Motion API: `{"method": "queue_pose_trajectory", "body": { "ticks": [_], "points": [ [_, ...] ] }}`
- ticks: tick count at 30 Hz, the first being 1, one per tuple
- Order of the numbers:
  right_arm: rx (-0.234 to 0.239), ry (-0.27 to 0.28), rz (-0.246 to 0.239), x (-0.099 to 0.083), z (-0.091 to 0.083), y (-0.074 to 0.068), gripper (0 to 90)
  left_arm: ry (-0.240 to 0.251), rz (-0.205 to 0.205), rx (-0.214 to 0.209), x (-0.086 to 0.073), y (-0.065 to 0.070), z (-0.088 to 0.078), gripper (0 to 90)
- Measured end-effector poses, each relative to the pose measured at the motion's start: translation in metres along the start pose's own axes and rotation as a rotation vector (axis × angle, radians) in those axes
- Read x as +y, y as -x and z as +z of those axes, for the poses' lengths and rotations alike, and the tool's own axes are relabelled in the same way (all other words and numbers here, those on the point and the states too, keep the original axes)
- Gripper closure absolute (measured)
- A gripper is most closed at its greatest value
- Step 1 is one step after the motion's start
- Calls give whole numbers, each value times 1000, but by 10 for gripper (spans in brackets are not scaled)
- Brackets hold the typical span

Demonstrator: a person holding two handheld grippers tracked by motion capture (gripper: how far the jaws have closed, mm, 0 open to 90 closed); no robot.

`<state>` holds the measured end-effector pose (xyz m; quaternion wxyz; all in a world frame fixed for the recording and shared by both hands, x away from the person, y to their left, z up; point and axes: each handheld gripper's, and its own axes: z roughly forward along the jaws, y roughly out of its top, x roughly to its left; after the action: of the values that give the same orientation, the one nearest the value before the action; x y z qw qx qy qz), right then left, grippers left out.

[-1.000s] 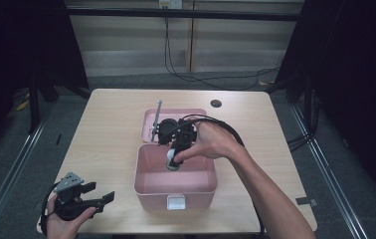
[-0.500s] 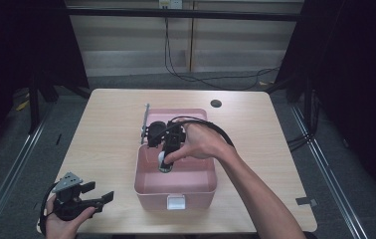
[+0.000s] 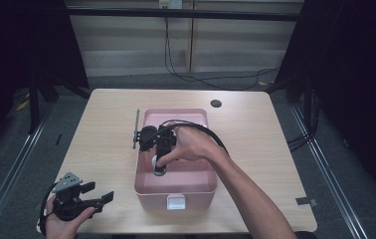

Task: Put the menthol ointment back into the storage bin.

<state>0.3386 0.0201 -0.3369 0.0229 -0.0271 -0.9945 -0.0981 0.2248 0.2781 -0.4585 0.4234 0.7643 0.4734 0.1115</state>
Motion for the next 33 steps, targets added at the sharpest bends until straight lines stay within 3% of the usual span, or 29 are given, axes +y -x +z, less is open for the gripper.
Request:
{"method": "queue_pose_trajectory", "body": {
  "ticks": [17, 19, 23, 33],
  "points": [
    [37, -35, -21, 16, 22, 3, 515, 0, 6, -4, 0, 1, 0, 185],
    [39, -13, -25, 17, 26, 3, 515, 0, 6, -3, 0, 1, 0, 185],
    [48, -21, -27, 21, 30, 4, 515, 3, 7, -1, 0, 1, -1, 185],
    [66, -22, -3, 23, 44, 7, 515, 8, -2, -2, 0, 1, -1, 185]
  ]
}}
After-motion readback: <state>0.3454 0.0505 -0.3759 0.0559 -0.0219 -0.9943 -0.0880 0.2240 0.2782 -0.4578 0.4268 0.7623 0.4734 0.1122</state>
